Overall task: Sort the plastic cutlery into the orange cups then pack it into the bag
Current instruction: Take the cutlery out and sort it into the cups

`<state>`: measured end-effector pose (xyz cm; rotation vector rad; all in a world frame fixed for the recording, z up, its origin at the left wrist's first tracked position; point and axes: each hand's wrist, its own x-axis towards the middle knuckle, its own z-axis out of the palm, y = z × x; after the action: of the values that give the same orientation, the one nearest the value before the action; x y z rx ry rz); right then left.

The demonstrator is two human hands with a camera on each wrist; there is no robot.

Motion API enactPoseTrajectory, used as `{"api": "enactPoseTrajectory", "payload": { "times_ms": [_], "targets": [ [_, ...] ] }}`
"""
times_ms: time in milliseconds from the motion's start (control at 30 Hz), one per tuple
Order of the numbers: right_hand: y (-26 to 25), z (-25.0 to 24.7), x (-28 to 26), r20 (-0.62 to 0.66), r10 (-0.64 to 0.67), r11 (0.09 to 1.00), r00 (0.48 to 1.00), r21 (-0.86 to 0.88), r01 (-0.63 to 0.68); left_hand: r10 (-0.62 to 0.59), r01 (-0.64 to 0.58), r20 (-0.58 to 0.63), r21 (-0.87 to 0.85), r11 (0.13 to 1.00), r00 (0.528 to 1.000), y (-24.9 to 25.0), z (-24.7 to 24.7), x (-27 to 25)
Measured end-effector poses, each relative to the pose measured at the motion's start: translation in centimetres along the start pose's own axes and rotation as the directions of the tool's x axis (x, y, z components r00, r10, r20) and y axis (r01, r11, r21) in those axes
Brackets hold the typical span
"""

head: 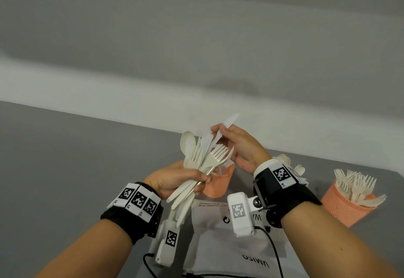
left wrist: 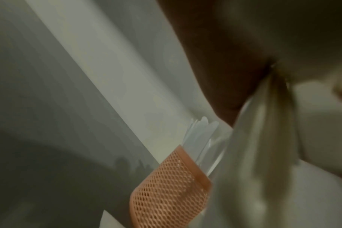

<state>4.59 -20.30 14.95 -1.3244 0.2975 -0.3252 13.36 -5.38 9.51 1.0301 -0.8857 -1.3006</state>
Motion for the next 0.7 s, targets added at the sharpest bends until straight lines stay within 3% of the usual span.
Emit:
{"api": "enactPoseTrajectory", "payload": {
  "times_ms": [100, 233, 300, 367, 433, 567, 700],
  "targets": [
    [-1.3, -0.3, 0.1, -0.051, -0.179, 0.977, 0.983, 0.112, 0.184, -0.011, 0.012, -0.018, 0.06, 0.998, 1.0, -0.1, -0.5, -0.2],
    [-3.2, -0.5, 0.0, -0.167, -0.401, 0.893, 0.901, 0.151, 0.425, -0.022, 0.033, -0.075, 0.149, 0.988, 0.997, -0.3, -0.9, -0.4],
    [-3.4, 0.0, -0.4, -0.128, -0.4, 0.913, 0.908, 0.032, 0.407, -0.023, 0.044, -0.1, 0.208, 0.977, 0.995, -0.2, -0.6, -0.5],
    [-2.9, 1.0, -1.0, -0.078, -0.357, 0.919, 0.931, -0.209, 0.335, -0.03, 0.065, -0.126, 0.287, 0.956, 0.992, -0.1, -0.2, -0.4],
    [-2.1, 2.0, -1.5, -0.082, -0.391, 0.847, 0.917, -0.422, 0.323, -0.027, 0.076, -0.143, 0.348, 0.934, 0.989, -0.2, 0.0, -0.1],
    [-1.6, 2.2, -1.5, -0.158, -0.463, 0.822, 0.872, -0.444, 0.356, 0.024, 0.05, -0.199, 0.362, 0.931, 0.98, -0.5, 0.0, 0.2],
    [-0.3, 1.7, -1.2, -0.115, -0.234, 0.797, 0.965, -0.591, 0.123, 0.107, -0.016, -0.27, 0.319, 0.948, 0.957, -0.5, 0.0, 0.2]
  ]
}}
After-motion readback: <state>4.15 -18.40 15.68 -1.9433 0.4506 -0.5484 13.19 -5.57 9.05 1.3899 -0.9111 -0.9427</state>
